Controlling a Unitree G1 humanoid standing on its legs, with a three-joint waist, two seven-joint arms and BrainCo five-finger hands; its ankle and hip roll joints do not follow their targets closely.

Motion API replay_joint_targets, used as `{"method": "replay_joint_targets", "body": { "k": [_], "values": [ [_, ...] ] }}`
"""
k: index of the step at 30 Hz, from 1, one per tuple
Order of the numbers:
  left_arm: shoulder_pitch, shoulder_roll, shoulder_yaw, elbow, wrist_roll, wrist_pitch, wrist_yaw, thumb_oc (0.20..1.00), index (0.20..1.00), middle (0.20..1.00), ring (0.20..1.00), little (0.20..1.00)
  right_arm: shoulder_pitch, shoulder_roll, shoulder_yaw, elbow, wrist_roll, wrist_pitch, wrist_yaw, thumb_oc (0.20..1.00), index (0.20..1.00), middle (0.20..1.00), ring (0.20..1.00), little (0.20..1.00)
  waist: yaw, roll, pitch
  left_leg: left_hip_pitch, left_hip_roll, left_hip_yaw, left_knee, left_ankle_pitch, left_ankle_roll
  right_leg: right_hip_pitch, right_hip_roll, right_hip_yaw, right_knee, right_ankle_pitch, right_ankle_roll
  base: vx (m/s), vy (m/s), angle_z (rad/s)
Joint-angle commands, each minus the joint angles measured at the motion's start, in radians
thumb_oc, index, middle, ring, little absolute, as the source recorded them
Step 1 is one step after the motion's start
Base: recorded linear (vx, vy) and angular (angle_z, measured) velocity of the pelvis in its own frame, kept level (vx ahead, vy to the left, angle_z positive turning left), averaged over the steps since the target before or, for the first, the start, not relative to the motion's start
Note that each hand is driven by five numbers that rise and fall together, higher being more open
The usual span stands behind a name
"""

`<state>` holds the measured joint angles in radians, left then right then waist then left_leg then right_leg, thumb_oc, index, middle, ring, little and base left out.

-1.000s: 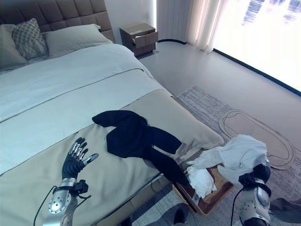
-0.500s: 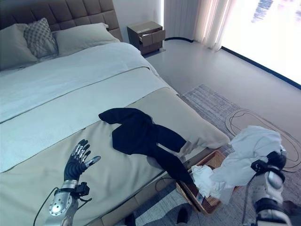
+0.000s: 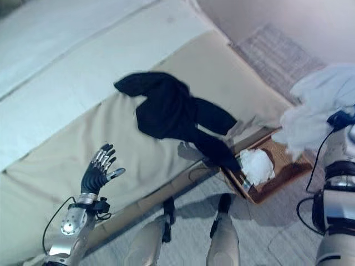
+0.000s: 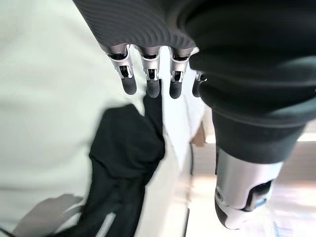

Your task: Pick up clothes into the bucket

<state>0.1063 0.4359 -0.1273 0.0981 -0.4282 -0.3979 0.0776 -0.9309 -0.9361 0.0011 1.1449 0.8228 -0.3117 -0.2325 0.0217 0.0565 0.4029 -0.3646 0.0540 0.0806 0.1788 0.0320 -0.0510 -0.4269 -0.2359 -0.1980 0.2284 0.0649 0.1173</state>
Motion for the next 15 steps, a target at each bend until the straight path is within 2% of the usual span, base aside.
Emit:
{"method": "replay_joint_targets", "body": {
  "k": [1,3,6,7,8,9,10,12,13,15],
  "values": [
    [0.031,0.059,0.023,-0.102,-0.027,-0.074,0.032,1.0,1.0,1.0,1.0,1.0,-0.188,-0.098,0.132,0.046,-0.009,-0.035,-0.04,0.2,0.2,0.2,0.2,0.2,0.017,-0.049,-0.07,-0.127,0.039,-0.05,0.168,-0.045,-0.041,-0.045,-0.041,0.067,0.111,-0.027,0.061,-0.07,-0.022,0.03],
    [0.029,0.066,0.025,-0.138,-0.038,-0.071,0.04,1.0,1.0,1.0,1.0,1.0,-0.323,-0.116,0.215,0.121,-0.012,-0.008,-0.045,0.2,0.2,0.2,0.2,0.2,0.025,-0.04,-0.074,-0.181,0.041,-0.052,0.211,-0.055,-0.042,-0.099,-0.042,0.072,0.16,-0.044,0.056,-0.07,-0.033,0.05],
    [0.018,0.079,0.027,-0.179,-0.032,-0.074,0.053,1.0,1.0,1.0,1.0,1.0,-0.393,-0.091,0.26,0.165,-0.039,0.011,-0.06,0.2,0.2,0.2,0.2,0.2,0.039,-0.027,-0.066,-0.244,0.043,-0.061,0.263,-0.067,-0.042,-0.169,-0.045,0.078,0.223,-0.062,0.05,-0.08,-0.033,0.07],
    [0.013,0.045,0.033,-0.185,-0.035,-0.071,0.064,1.0,1.0,1.0,1.0,1.0,-0.24,-0.017,0.172,0.116,-0.011,-0.034,-0.058,0.2,0.2,0.2,0.2,0.2,0.03,-0.013,-0.063,-0.274,0.044,-0.061,0.293,-0.083,-0.039,-0.2,-0.043,0.09,0.253,-0.075,0.049,-0.08,-0.017,0.08],
    [0.008,0.054,0.038,-0.179,-0.019,-0.081,0.07,1.0,1.0,1.0,1.0,1.0,-0.215,-0.005,0.151,0.07,-0.005,-0.041,-0.044,0.2,0.2,0.2,0.2,0.2,0.03,-0.01,-0.056,-0.29,0.045,-0.059,0.307,-0.084,-0.04,-0.216,-0.042,0.092,0.27,-0.08,0.045,-0.11,-0.002,0.07],
    [-0.013,0.053,0.048,-0.18,-0.038,-0.097,0.093,1.0,1.0,1.0,1.0,1.0,-0.254,-0.018,0.176,0.038,-0.023,-0.05,-0.081,0.2,0.2,0.2,0.2,0.2,0.034,-0.008,-0.055,-0.331,0.044,-0.062,0.333,-0.092,-0.041,-0.262,-0.043,0.098,0.308,-0.091,0.042,-0.12,-0.005,0.05],
    [-0.016,0.022,0.063,-0.198,-0.045,-0.094,0.103,1.0,1.0,1.0,1.0,1.0,-0.172,0.013,0.137,0.041,-0.002,-0.068,-0.08,0.2,0.2,0.2,0.2,0.2,0.022,0.003,-0.045,-0.349,0.043,-0.061,0.34,-0.092,-0.04,-0.283,-0.042,0.103,0.317,-0.09,0.04,-0.08,-0.006,-0.01],
    [-0.004,0.038,0.064,-0.21,-0.03,-0.102,0.108,1.0,1.0,1.0,1.0,1.0,-0.138,0.012,0.108,0.005,0.013,-0.068,-0.058,0.2,0.2,0.2,0.2,0.2,0.025,0.001,-0.043,-0.374,0.043,-0.063,0.361,-0.096,-0.041,-0.311,-0.041,0.11,0.339,-0.095,0.037,-0.08,0.001,-0.03],
    [-0.003,0.037,0.077,-0.21,-0.039,-0.117,0.135,1.0,1.0,1.0,1.0,1.0,-0.121,0.019,0.086,-0.017,0.003,-0.077,-0.091,0.2,0.2,0.2,0.2,0.2,0.019,0.005,-0.033,-0.414,0.044,-0.063,0.381,-0.098,-0.042,-0.351,-0.041,0.12,0.359,-0.098,0.034,-0.1,0.012,0.03],
    [-0.01,0.039,0.075,-0.232,-0.044,-0.127,0.146,1.0,1.0,1.0,1.0,1.0,-0.138,0.013,0.102,-0.001,-0.017,-0.072,-0.096,0.2,0.2,0.2,0.2,0.2,0.021,0.014,-0.027,-0.458,0.039,-0.066,0.402,-0.1,-0.04,-0.398,-0.042,0.129,0.384,-0.102,0.034,-0.09,0.012,-0.1]
  ]
}}
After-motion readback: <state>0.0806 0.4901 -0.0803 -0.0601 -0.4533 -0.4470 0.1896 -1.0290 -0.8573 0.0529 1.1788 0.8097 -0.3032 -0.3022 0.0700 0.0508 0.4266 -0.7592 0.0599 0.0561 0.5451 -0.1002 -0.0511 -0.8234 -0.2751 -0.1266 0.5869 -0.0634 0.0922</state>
